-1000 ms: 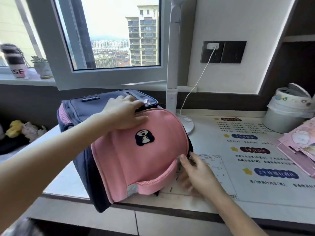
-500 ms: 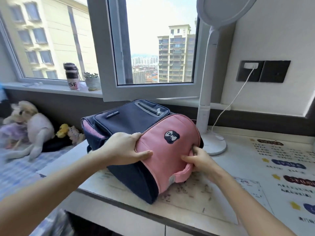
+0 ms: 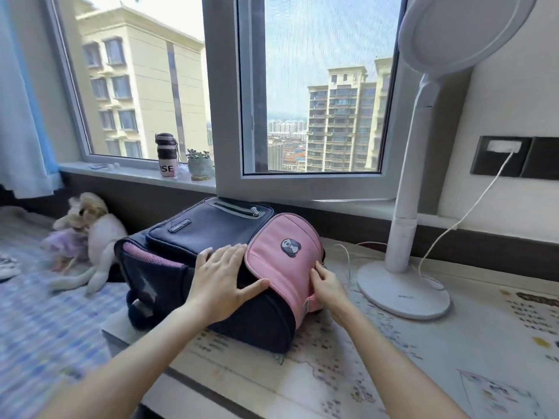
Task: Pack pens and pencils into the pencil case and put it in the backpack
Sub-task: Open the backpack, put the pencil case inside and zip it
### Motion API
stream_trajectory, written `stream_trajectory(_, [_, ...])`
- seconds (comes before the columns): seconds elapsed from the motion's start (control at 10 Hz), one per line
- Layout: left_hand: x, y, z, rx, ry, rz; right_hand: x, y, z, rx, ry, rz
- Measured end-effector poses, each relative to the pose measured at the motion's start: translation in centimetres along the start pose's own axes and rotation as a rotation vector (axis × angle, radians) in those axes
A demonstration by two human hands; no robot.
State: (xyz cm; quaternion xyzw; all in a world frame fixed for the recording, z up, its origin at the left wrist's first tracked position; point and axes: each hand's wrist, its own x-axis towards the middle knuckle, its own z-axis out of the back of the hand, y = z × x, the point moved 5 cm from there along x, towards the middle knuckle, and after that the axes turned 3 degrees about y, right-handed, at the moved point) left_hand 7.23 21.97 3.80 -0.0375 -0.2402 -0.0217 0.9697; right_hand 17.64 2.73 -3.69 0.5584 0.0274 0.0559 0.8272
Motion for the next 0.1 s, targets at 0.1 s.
stream_trajectory(0.1, [0.32, 0.16, 0.54, -0.011, 0.033, -0.004, -1.08, 0.97, 2.71, -0.127, -0.064, 0.054])
